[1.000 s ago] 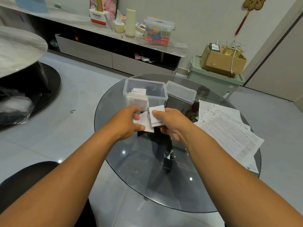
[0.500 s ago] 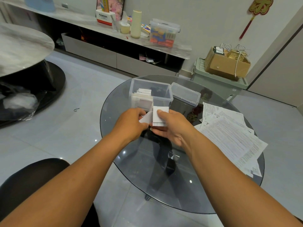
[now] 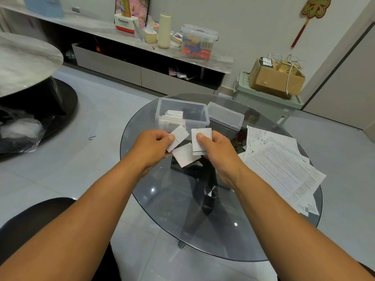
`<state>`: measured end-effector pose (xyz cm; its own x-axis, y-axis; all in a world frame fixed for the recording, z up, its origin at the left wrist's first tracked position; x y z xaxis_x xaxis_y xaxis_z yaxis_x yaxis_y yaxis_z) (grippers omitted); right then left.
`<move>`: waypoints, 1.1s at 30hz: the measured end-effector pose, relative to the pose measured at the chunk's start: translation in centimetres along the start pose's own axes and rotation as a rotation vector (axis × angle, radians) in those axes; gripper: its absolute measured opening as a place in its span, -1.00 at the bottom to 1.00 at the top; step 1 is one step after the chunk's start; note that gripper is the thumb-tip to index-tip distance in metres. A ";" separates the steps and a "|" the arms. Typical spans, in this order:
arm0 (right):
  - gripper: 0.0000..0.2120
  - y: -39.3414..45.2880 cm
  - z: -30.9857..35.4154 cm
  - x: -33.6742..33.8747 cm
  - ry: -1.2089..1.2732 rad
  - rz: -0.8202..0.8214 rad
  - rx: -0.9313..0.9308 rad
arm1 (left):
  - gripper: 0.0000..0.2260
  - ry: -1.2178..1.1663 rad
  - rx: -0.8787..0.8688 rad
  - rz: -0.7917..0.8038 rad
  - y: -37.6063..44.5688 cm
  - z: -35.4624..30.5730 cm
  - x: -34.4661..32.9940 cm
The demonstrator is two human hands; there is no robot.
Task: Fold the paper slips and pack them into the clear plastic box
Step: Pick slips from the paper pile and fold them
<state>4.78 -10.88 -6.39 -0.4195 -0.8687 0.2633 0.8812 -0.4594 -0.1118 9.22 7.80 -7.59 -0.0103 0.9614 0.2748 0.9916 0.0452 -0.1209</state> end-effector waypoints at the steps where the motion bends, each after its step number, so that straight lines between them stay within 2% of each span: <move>1: -0.80 -0.1 0.3 0.3 -0.006 -0.019 0.020 | -0.86 -0.005 -0.009 -0.022 0.0 -0.2 0.3; 5: -0.77 0.0 0.3 0.0 0.173 -0.022 -0.059 | -0.87 -0.190 0.094 -0.022 -0.3 0.2 -0.5; 9: -0.81 0.0 -0.5 -0.9 0.220 -0.077 -0.086 | -0.79 -0.406 0.201 0.185 -2.0 0.3 -4.0; 12: -0.76 -0.1 -0.9 -1.7 0.200 -0.040 -0.145 | -0.79 -0.394 0.156 0.249 -2.7 -0.5 -4.8; 15: -0.72 -0.3 -1.2 -2.3 0.117 0.018 -0.148 | -0.79 -0.317 0.084 0.276 -3.0 -1.3 -4.7; 18: -0.78 0.1 1.0 -0.3 -0.037 -0.088 0.027 | -0.80 -0.140 0.003 0.223 -2.5 -1.6 -3.5; 20: -0.80 0.2 3.3 1.3 -0.366 -0.176 0.235 | -0.78 0.153 -0.128 0.077 -1.2 -1.7 -1.7; 22: -0.86 0.2 4.0 1.5 -0.776 -0.160 0.378 | -0.69 0.502 -0.239 -0.027 -0.6 -1.6 -0.7; 24: -0.94 0.1 2.7 0.8 -1.039 -0.067 0.395 | -0.51 0.652 -0.246 -0.016 -0.9 -0.9 -1.2; 25: -0.96 0.1 1.6 0.5 -1.088 -0.014 0.359 | -0.44 0.689 -0.249 0.003 -1.2 -0.8 -1.9; 27: -0.98 0.0 0.1 0.4 -1.063 0.029 0.300 | -0.43 0.759 -0.282 0.012 -1.5 -1.0 -3.0; 33: -0.88 0.8 -0.4 1.3 -0.708 -0.018 0.152 | -0.68 0.680 -0.237 0.010 -1.0 -0.8 -3.1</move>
<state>4.84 -12.43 -6.50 -0.2378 -0.5089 0.8273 0.9177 -0.3969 0.0197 8.40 4.53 -7.56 0.0046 0.5765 0.8171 0.9933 -0.0971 0.0630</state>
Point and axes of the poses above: each hand's wrist, its own y-axis towards the middle knuckle, its own x-axis out of the back of the hand, z = x × y, the point moved 10 cm from there along y, towards the middle knuckle, and after that the axes turned 12 degrees about -z, right-handed, at the moved point
